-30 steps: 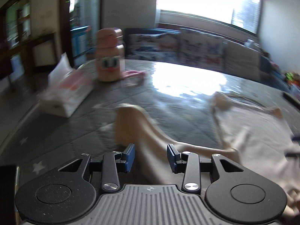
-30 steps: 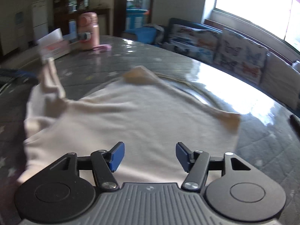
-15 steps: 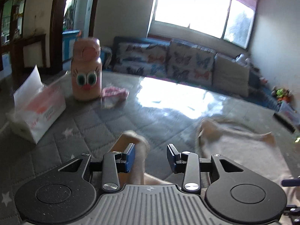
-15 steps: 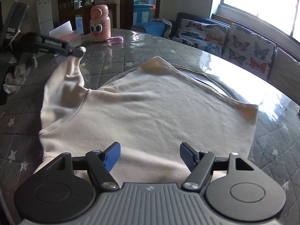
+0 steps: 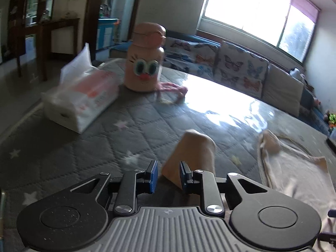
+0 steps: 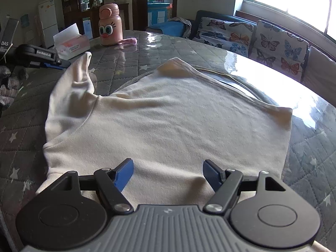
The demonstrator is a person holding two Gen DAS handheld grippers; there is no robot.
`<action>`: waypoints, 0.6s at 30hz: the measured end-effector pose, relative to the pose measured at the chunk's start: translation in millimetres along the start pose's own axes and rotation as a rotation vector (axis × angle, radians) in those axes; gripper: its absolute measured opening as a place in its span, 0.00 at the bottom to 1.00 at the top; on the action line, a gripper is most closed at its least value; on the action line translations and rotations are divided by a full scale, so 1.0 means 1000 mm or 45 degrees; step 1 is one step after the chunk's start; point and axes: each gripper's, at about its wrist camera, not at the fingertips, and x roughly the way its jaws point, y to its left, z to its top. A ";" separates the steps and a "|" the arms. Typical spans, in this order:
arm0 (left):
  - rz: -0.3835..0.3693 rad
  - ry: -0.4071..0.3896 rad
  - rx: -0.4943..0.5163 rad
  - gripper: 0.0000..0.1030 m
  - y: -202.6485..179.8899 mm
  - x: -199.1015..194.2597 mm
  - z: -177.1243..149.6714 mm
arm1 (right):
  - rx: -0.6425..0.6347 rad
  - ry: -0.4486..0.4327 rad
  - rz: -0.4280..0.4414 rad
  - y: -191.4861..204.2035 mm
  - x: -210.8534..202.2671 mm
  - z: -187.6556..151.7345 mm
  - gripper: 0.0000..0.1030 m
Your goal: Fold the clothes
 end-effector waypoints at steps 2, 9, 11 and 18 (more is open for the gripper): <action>0.007 0.017 0.004 0.26 -0.004 0.007 -0.001 | 0.003 0.001 -0.003 0.000 0.000 0.000 0.73; 0.040 0.007 0.036 0.05 -0.007 0.015 -0.005 | 0.012 0.005 -0.006 0.000 0.000 -0.001 0.75; 0.074 -0.020 0.020 0.04 -0.001 0.008 -0.004 | 0.015 0.005 -0.008 0.000 0.001 -0.001 0.76; 0.256 -0.104 -0.029 0.04 0.024 -0.034 -0.003 | 0.008 0.002 -0.017 0.002 -0.002 -0.001 0.77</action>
